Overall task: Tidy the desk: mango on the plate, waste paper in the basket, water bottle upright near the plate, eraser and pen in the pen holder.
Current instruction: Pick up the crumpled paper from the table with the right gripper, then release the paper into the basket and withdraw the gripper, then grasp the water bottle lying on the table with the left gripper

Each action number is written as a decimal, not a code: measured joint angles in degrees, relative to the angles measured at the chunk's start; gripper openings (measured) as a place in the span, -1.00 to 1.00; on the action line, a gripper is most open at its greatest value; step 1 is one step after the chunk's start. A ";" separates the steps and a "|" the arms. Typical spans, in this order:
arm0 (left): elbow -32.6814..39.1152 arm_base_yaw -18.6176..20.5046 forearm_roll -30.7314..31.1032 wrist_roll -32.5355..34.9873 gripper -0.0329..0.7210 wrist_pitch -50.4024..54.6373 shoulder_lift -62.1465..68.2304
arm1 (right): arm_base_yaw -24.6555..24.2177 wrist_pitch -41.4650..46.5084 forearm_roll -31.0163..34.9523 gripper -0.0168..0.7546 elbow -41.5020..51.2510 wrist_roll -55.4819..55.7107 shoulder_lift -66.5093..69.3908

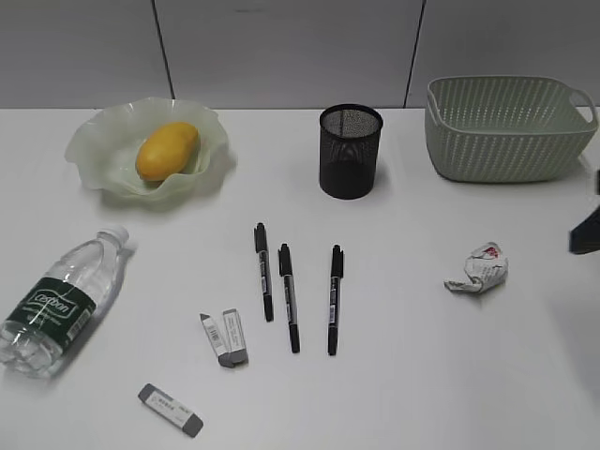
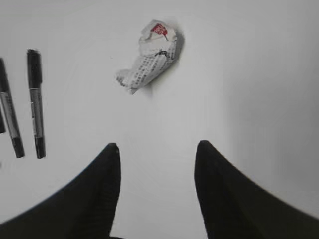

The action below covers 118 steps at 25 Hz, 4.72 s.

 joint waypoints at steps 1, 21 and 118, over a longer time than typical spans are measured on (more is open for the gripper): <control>0.00 0.00 0.00 0.00 -0.15 0.00 0.00 | 0.89 -0.75 0.44 0.07 -1.12 0.67 5.36; 0.00 0.00 0.00 -0.05 -0.15 0.00 0.00 | 16.64 -0.21 -21.59 0.18 -21.13 37.80 36.09; -45.56 -5.95 -2.86 9.78 0.73 -5.86 119.07 | 20.19 17.65 -22.85 -0.21 14.12 9.12 -76.76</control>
